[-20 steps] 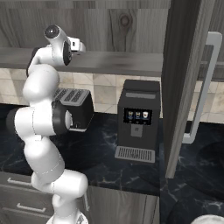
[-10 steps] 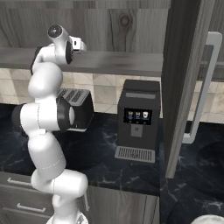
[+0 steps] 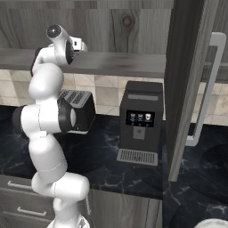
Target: Pick the mushrooms from the cabinet and place them in one bowl. Pick the lemon wedge from the sink and place it in the other bowl.
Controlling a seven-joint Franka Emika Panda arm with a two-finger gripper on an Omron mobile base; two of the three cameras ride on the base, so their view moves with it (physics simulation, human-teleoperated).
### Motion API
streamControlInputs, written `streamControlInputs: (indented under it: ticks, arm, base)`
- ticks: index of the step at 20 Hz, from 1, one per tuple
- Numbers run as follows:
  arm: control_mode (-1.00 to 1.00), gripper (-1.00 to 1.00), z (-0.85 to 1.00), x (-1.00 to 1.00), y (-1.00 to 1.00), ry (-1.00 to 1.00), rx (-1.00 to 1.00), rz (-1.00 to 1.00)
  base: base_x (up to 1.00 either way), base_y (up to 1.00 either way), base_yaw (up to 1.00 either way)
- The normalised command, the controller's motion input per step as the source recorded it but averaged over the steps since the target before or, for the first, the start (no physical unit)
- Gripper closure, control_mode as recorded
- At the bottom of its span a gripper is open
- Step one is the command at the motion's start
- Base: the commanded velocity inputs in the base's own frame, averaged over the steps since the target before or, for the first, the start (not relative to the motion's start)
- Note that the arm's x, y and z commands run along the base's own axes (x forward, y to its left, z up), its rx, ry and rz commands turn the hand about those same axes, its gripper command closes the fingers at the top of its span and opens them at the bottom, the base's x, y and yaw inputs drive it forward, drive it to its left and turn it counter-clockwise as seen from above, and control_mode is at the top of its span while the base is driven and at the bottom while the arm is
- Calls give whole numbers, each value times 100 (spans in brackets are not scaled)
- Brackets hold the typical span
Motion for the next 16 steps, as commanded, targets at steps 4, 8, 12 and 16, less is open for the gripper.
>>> streamControlInputs:
  ticks: [4,8,12,16]
  arm:
    - [-100,100,6,-2,18,1,-5,-13]
    - [-100,100,9,-3,11,0,-7,-15]
    - [-100,100,24,0,0,2,-2,-20]
    - [-100,100,21,-9,0,1,1,-20]
  base:
    - [0,0,0]
    - [0,0,0]
    - [0,0,0]
    - [0,0,0]
